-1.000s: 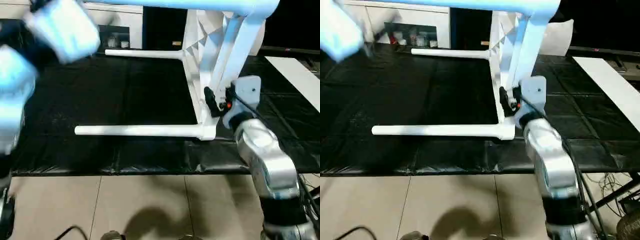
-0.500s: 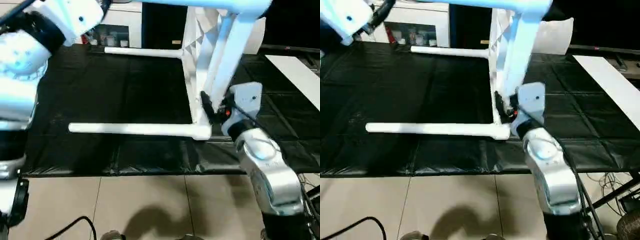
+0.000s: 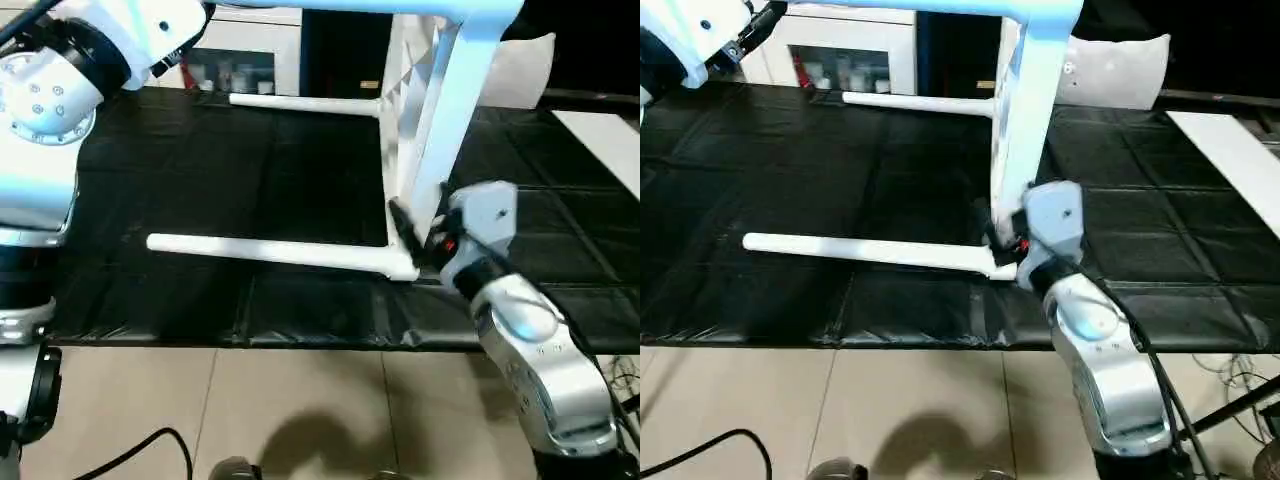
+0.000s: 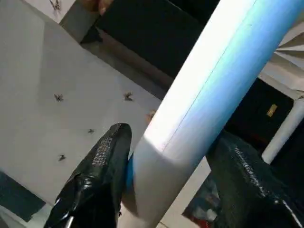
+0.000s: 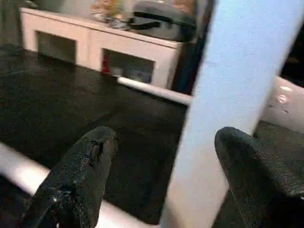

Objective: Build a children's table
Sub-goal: Flip table

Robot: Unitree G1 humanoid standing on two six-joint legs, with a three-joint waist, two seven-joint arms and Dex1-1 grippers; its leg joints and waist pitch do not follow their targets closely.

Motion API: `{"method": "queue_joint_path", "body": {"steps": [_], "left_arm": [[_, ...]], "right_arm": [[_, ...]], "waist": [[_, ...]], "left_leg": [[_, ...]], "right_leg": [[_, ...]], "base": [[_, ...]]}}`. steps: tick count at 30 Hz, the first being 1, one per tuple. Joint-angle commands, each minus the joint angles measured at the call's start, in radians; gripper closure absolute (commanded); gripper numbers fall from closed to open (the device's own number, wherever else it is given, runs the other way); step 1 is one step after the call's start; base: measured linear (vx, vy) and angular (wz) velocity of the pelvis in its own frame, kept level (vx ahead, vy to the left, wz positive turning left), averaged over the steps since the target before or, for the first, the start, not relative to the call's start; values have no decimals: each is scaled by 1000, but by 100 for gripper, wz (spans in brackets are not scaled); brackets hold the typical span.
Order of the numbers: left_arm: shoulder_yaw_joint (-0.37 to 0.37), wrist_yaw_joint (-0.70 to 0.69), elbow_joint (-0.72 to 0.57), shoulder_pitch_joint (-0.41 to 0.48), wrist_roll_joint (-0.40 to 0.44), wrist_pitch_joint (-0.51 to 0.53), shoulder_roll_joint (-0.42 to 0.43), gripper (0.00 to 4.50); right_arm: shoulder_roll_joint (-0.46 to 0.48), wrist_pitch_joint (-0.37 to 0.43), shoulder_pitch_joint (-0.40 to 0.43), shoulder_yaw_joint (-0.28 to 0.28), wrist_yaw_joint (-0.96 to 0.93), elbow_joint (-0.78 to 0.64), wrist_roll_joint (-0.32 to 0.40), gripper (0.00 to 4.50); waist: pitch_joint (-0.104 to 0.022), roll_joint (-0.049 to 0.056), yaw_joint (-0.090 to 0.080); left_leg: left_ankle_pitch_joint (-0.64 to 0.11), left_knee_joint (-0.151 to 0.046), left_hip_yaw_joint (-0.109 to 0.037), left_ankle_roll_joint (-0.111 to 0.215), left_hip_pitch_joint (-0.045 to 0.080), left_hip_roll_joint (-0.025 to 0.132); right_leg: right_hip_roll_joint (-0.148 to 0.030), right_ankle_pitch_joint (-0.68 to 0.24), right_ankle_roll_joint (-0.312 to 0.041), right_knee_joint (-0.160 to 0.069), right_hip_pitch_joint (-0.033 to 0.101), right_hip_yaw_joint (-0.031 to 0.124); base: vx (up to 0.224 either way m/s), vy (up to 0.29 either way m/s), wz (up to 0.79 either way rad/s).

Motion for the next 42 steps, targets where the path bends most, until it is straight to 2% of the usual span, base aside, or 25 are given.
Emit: {"method": "queue_joint_path", "body": {"steps": [1, 6, 7, 11, 16, 19, 25, 29, 30, 31, 34, 35, 37, 38, 42], "left_arm": [[0, -13, 53, -35, -32, -13, -5, 212], [-9, -26, 98, -62, -16, -27, 1, 217], [-2, -27, 105, -64, -28, -19, -7, 219], [65, -51, 144, -88, -148, 60, -76, 221], [99, -49, 140, -95, -196, 107, -107, 221], [133, -49, 119, -99, -239, 162, -136, 221], [182, -41, 80, -102, -291, 256, -174, 221], [194, -42, 72, -104, -291, 279, -183, 221], [194, -46, 70, -104, -289, 282, -181, 221], [192, -51, 69, -104, -285, 281, -178, 221], [167, -73, 70, -98, -255, 266, -157, 221], [140, -89, 67, -84, -233, 249, -141, 221], [118, -102, 60, -69, -219, 231, -134, 221], [102, -106, 48, -52, -208, 227, -134, 221], [79, -107, 29, -31, -188, 217, -134, 221]], "right_arm": [[-13, -16, 7, 9, 32, -27, 5, 84], [-29, -19, 9, 36, 85, -32, 11, 84], [-29, -19, 8, 42, 99, -32, 20, 84], [-23, -23, 1, 52, 134, -25, 42, 84], [-20, -24, -1, 49, 141, -17, 42, 84], [-20, -24, 3, 36, 143, -13, 47, 84], [-21, -22, 8, 10, 148, -8, 53, 84], [-32, -24, 16, 1, 159, -2, 56, 84], [-37, -26, 16, -5, 162, 1, 60, 84], [-43, -28, 15, -12, 166, 4, 63, 84], [-66, -35, 9, -30, 193, 17, 73, 84], [-87, -40, 7, -34, 230, 29, 85, 84], [-98, -44, 8, -34, 248, 40, 87, 84], [-104, -51, 8, -33, 257, 55, 87, 84], [-103, -53, 7, -32, 258, 72, 89, 84]], "waist": [[-64, 16, 0], [-64, 17, 1], [-65, 22, 2], [-65, 18, 6], [-66, 17, 18], [-69, 22, 25], [-72, 28, 39], [-70, 27, 40], [-70, 32, 41], [-69, 29, 40], [-69, 28, 40], [-69, 32, 38], [-69, 31, 38], [-70, 35, 38], [-70, 32, 35]], "left_leg": [[-322, -73, -8, -84, 25, 4], [-327, -74, -10, -84, 24, 7], [-324, -73, -11, -84, 25, 7], [-318, -72, -8, -82, 25, 7], [-294, -71, -7, -73, 25, 7], [-252, -69, -5, -65, 20, 6], [-232, -65, -4, -58, 20, 7], [-245, -69, -6, -61, 17, 6], [-249, -69, -6, -63, 17, 5], [-257, -69, -6, -62, 18, 5], [-254, -69, -6, -59, 17, 4], [-260, -69, -6, -57, 17, 4], [-258, -69, -6, -56, 17, 5], [-257, -69, -7, -56, 15, 5], [-256, -69, -5, -52, 15, 6]], "right_leg": [[-52, -285, -112, -90, 27, 31], [-54, -281, -116, -89, 27, 31], [-54, -269, -121, -88, 27, 31], [-55, -252, -137, -86, 28, 31], [-56, -248, -135, -86, 28, 32], [-56, -211, -142, -83, 33, 31], [-57, -204, -135, -82, 32, 31], [-57, -234, -125, -85, 34, 29], [-57, -239, -122, -86, 34, 29], [-56, -249, -117, -89, 33, 30], [-57, -263, -109, -90, 35, 30], [-57, -269, -108, -92, 34, 30], [-56, -267, -111, -92, 33, 30], [-56, -264, -113, -91, 35, 30], [-56, -258, -122, -91, 34, 29]], "base": [[0, 0, 0], [0, 0, 0], [0, 0, 0], [0, 0, 0], [0, 0, 0], [0, 0, 0], [0, 0, 0], [0, 0, 0], [0, 0, 0], [0, 0, 0], [0, 0, 0], [0, 0, 0], [0, 0, 0], [0, 0, 0], [0, 0, 0]]}}
